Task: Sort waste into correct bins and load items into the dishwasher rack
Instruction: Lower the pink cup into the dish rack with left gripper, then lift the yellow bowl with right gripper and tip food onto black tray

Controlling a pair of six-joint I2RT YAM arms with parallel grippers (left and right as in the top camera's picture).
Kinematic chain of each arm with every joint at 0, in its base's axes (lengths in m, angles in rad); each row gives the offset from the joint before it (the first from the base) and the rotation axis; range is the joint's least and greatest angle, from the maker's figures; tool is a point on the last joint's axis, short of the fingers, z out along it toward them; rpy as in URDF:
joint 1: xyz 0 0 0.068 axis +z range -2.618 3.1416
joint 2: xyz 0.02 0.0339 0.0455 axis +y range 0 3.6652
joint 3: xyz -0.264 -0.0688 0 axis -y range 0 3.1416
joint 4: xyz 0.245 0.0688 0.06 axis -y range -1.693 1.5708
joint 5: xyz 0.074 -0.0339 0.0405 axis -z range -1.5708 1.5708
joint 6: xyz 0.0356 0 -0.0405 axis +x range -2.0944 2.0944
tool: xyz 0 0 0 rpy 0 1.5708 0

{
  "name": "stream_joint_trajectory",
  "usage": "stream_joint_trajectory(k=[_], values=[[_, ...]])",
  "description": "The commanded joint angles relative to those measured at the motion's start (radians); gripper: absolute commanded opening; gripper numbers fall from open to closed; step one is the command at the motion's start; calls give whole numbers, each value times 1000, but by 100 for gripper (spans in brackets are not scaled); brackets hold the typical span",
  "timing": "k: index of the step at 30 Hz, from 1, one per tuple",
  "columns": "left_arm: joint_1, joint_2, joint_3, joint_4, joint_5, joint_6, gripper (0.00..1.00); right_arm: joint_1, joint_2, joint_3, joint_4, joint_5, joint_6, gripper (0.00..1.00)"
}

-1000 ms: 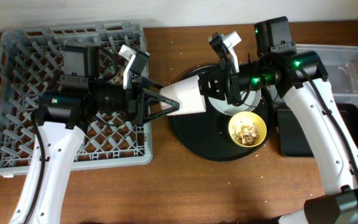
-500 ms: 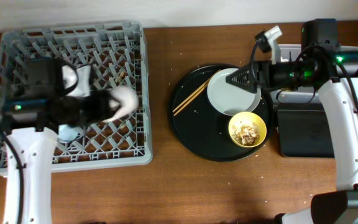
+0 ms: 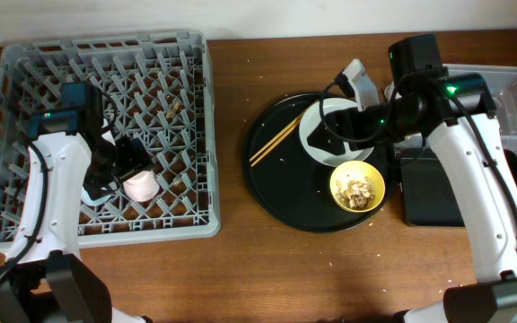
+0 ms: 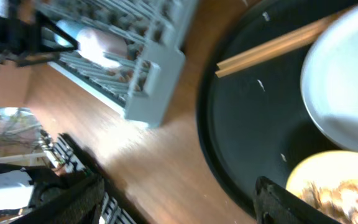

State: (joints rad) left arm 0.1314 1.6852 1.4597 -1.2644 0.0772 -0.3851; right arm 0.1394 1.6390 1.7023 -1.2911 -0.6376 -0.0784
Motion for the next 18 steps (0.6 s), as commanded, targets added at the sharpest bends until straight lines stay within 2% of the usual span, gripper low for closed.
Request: stream_joint_trajectory(k=[1,4,5,7,10,11,12,13,15,18], values=[[2,-2,111,-20,182,162,85,6,-23,-56,-3,226,115,77],[-37,-49,247,-22,541,455,85,56,-23,-249,93,315,198,70],[-74,-101,271,17,607,478,85,113,-21,-401,213,472,307,70],[-100,-138,271,23,608,478,87,158,-9,-534,333,571,365,65],[-106,-138,271,21,608,478,86,175,48,-646,498,571,369,45],[-105,-138,271,20,607,478,87,175,85,-653,523,571,368,29],[-105,-138,271,17,607,478,87,175,108,-653,533,570,368,8],[-105,-138,271,14,607,478,87,175,118,-652,540,563,369,4],[-105,-138,271,14,607,478,87,169,105,-636,539,527,376,4],[-105,-138,271,14,581,478,87,58,6,-602,540,236,375,4]])
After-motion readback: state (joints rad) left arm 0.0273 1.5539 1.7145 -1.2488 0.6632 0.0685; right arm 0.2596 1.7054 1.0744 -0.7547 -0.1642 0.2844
